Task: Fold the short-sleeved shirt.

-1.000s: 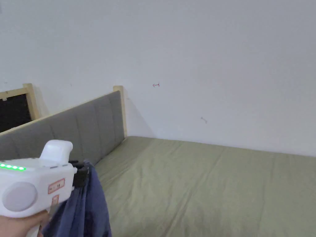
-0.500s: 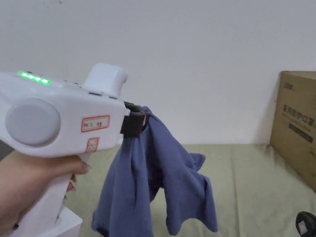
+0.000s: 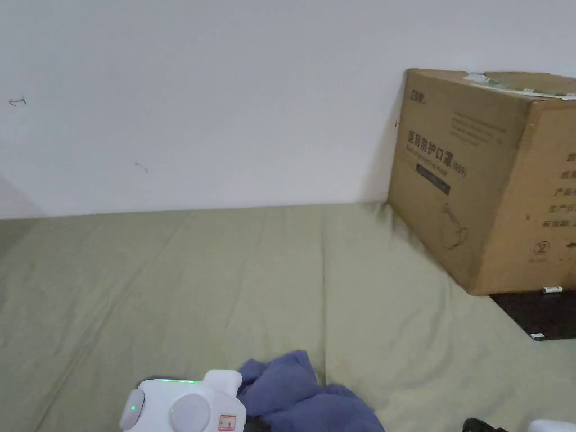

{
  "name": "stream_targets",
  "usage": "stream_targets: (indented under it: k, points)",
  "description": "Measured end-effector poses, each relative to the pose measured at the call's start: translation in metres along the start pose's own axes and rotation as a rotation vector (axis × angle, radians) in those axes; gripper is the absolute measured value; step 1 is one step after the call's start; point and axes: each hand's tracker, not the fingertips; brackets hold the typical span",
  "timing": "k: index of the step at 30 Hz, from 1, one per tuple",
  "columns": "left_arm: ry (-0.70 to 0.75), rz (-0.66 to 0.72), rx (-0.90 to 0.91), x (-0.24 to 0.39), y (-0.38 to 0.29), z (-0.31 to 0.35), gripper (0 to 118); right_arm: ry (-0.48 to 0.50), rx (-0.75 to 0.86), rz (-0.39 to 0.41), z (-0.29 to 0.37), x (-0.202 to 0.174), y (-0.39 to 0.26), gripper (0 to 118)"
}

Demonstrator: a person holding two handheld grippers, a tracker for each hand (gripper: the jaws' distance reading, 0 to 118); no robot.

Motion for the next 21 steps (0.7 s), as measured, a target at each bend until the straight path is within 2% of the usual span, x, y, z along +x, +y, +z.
stream_targets:
  k: [1,2,3,6,10,14,15,16,18,19,21]
  points:
    - [-0.024,0.023,-0.013,-0.005,0.0,0.001,118,-0.004,-0.008,0.015,-0.002,-0.001,-0.001,0]
    - [-0.041,0.041,0.011,-0.01,-0.001,0.01,110,-0.005,-0.013,0.025,-0.004,-0.003,-0.001,0]
    - [-0.067,0.07,0.085,-0.015,0.002,0.023,109,-0.002,-0.017,0.026,-0.004,-0.005,-0.001,0]
    - [-0.077,0.068,0.149,-0.021,0.009,0.065,109,0.024,-0.011,0.006,-0.005,-0.013,0.003,0]
    - [-0.086,0.036,0.361,-0.026,-0.002,0.144,110,0.065,0.049,-0.014,0.005,-0.029,0.015,0]
    - [0.045,-0.046,0.637,-0.023,-0.059,0.216,107,0.091,0.161,0.021,0.021,-0.044,0.025,0]
    - [0.102,-0.068,0.74,-0.022,-0.079,0.228,99,0.092,0.198,0.032,0.025,-0.048,0.025,0]
    - [0.15,-0.083,0.813,-0.021,-0.096,0.237,83,0.093,0.232,0.039,0.028,-0.051,0.025,0]
    - [0.281,-0.097,0.901,-0.017,-0.127,0.241,13,0.095,0.293,0.047,0.033,-0.057,0.022,0]
    - [0.35,-0.087,0.919,-0.015,-0.138,0.241,0,0.094,0.312,0.047,0.034,-0.059,0.021,0]
    - [0.379,-0.046,0.984,-0.015,-0.16,0.242,0,0.094,0.331,0.029,0.037,-0.064,0.019,0]
